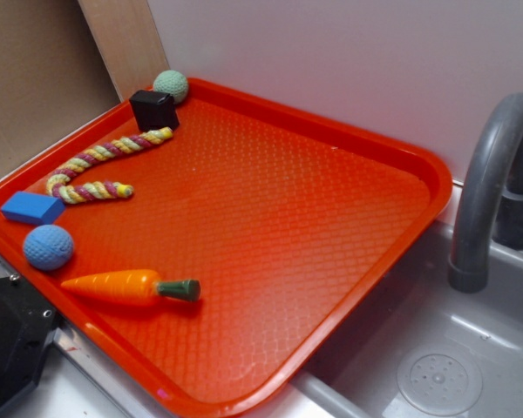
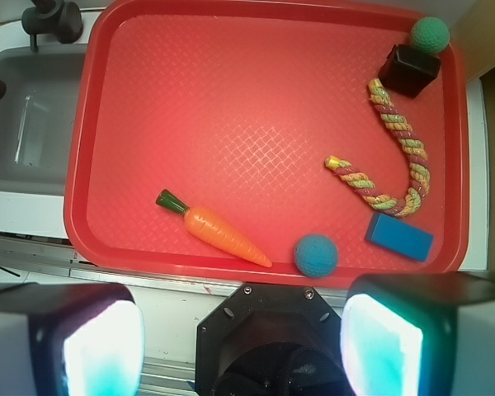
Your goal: Grab the black box.
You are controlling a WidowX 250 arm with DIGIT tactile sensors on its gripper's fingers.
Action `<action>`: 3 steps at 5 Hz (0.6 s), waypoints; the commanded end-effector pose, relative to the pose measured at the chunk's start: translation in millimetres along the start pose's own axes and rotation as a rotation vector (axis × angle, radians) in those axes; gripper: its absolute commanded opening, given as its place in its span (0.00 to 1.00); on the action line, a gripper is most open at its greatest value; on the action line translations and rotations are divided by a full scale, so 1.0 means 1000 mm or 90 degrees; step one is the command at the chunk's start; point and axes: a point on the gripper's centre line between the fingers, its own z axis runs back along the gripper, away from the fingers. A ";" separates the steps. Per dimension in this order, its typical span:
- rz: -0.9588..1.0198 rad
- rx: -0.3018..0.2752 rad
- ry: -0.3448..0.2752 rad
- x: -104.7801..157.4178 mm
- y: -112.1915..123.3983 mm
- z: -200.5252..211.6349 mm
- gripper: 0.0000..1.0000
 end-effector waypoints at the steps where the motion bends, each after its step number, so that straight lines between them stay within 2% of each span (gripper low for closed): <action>1: 0.000 0.000 0.000 0.000 0.000 0.000 1.00; 2: -0.167 0.064 0.000 0.041 0.023 -0.023 1.00; 3: -0.333 0.135 -0.008 0.085 0.064 -0.053 1.00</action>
